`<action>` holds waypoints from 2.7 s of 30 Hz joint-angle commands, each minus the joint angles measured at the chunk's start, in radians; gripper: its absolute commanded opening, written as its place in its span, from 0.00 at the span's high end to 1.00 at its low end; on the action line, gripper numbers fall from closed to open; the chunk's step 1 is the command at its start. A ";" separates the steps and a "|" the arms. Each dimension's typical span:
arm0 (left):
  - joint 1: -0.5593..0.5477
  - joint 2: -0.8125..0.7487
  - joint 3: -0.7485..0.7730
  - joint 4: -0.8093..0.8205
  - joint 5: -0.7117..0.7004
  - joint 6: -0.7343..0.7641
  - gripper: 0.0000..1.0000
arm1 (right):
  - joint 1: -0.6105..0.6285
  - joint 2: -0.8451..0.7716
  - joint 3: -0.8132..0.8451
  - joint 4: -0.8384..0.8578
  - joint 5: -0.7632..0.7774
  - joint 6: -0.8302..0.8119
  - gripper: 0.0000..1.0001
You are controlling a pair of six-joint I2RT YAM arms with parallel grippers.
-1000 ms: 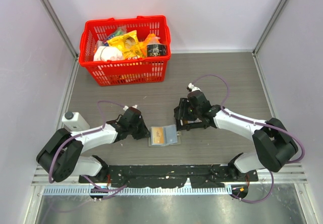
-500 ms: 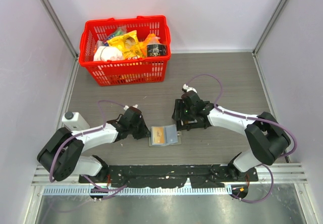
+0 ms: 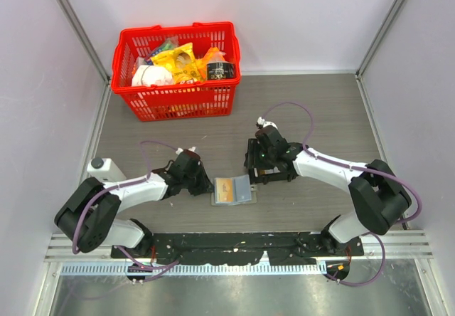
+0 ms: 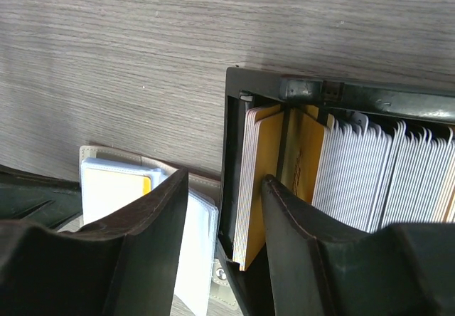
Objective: Put the credit cards into the card holder
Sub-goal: Pick up the credit card from the storage box.
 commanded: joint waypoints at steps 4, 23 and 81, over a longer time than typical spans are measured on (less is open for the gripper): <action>-0.002 0.042 -0.011 -0.056 -0.028 0.044 1.00 | 0.009 -0.028 0.042 -0.002 -0.003 -0.001 0.53; -0.002 0.034 -0.027 -0.043 -0.030 0.055 1.00 | 0.100 0.081 0.135 -0.096 0.195 0.021 0.40; -0.002 0.057 0.001 -0.039 -0.016 0.061 1.00 | 0.100 0.011 0.128 -0.094 0.082 0.047 0.67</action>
